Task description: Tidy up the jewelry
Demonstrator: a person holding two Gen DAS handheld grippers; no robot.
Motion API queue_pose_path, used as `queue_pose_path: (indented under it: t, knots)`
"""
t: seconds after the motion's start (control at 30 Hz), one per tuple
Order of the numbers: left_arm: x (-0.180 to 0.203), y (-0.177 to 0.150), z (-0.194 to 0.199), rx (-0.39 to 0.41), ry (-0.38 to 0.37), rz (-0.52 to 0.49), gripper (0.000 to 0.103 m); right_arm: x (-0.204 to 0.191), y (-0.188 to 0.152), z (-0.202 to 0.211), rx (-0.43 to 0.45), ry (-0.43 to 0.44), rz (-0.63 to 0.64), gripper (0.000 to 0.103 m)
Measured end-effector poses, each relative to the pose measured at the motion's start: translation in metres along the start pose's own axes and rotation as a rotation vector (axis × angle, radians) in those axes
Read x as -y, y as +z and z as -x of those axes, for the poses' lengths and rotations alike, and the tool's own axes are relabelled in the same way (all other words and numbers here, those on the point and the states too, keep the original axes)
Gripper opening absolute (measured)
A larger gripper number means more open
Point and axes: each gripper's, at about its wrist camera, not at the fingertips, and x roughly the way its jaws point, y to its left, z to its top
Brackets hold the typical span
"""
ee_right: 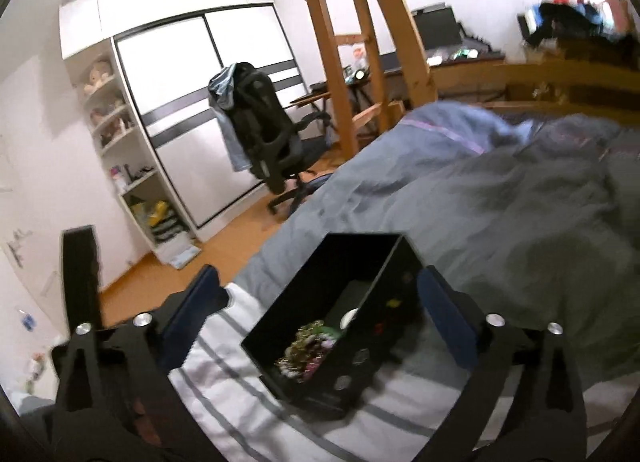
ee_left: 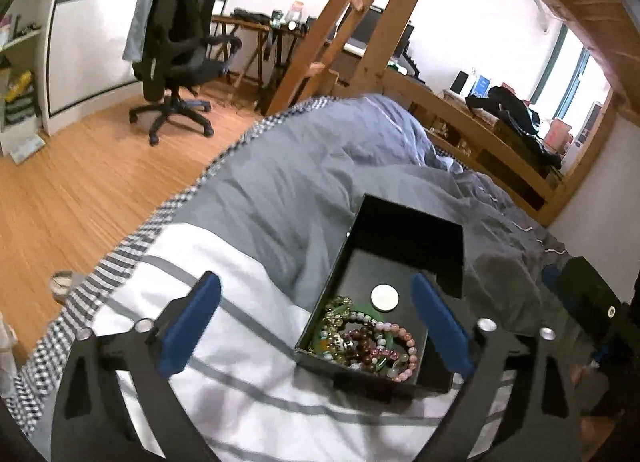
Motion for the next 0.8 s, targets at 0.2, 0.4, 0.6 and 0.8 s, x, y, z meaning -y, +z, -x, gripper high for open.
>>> queue_pose_path:
  t: [0.2, 0.4, 0.6, 0.8]
  knots:
    - [0.022, -0.008, 0.021, -0.005, 0.026, -0.167, 0.097, -0.020, -0.011, 0.009, -0.102, -0.108, 0.190, 0.099]
    - [0.037, -0.023, 0.033, 0.000, 0.070, -0.301, 0.097, -0.025, -0.037, 0.020, -0.152, -0.130, 0.274, 0.099]
    - [0.037, -0.035, 0.043, 0.001, 0.084, -0.348, 0.097, -0.018, -0.048, 0.029, -0.156, -0.106, 0.227, 0.099]
    - [0.035, -0.041, 0.047, 0.007, 0.076, -0.343, 0.097, -0.010, -0.056, 0.037, -0.136, -0.112, 0.199, 0.099]
